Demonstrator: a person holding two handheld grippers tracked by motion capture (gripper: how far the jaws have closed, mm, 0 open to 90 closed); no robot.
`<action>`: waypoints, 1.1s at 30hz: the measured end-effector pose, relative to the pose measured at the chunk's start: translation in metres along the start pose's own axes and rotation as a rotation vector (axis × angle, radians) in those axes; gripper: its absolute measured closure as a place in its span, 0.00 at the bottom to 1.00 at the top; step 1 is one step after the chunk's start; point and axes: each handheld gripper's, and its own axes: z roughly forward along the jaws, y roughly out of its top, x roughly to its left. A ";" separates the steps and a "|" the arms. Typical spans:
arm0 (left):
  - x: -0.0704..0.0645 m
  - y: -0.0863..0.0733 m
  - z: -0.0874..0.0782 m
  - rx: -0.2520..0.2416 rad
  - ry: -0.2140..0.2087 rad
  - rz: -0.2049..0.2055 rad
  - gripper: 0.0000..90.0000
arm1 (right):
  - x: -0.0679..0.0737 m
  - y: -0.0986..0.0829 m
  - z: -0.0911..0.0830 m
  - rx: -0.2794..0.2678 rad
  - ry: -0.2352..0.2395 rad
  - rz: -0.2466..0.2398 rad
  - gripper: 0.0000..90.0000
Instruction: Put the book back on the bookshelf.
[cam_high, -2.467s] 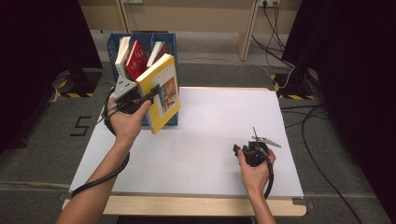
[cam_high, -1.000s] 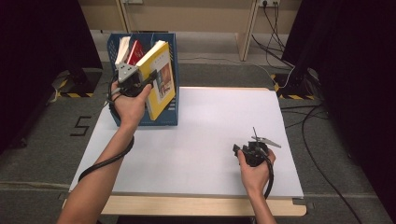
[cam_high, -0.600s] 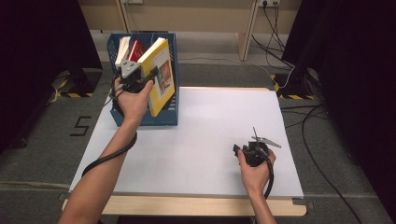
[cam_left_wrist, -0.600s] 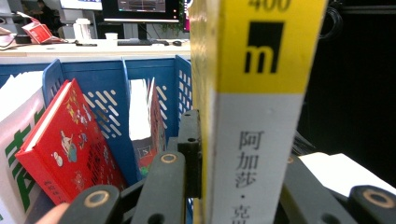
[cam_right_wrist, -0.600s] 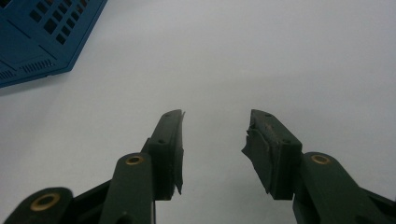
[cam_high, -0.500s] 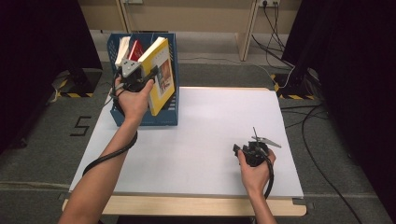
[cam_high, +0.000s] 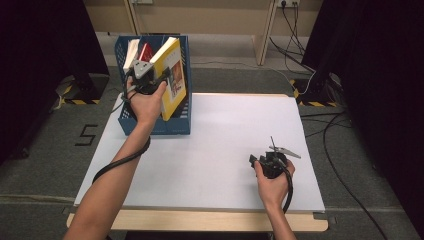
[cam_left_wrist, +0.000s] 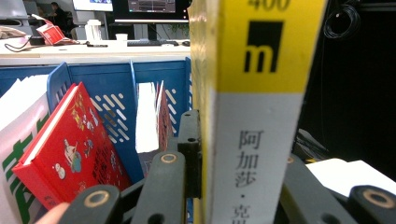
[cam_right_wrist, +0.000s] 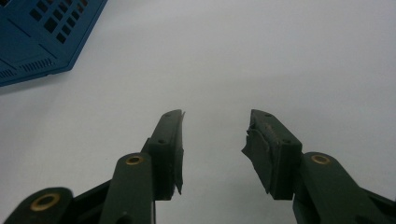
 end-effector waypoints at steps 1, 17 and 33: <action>0.000 0.000 0.001 0.002 0.001 0.001 0.83 | 0.000 0.000 0.000 0.000 0.000 -0.002 0.62; -0.003 -0.001 0.015 0.010 0.008 -0.005 0.83 | -0.001 0.000 0.000 -0.007 0.005 -0.009 0.62; -0.004 -0.002 0.025 0.017 0.030 0.000 0.83 | -0.001 0.000 0.000 -0.008 0.005 -0.010 0.62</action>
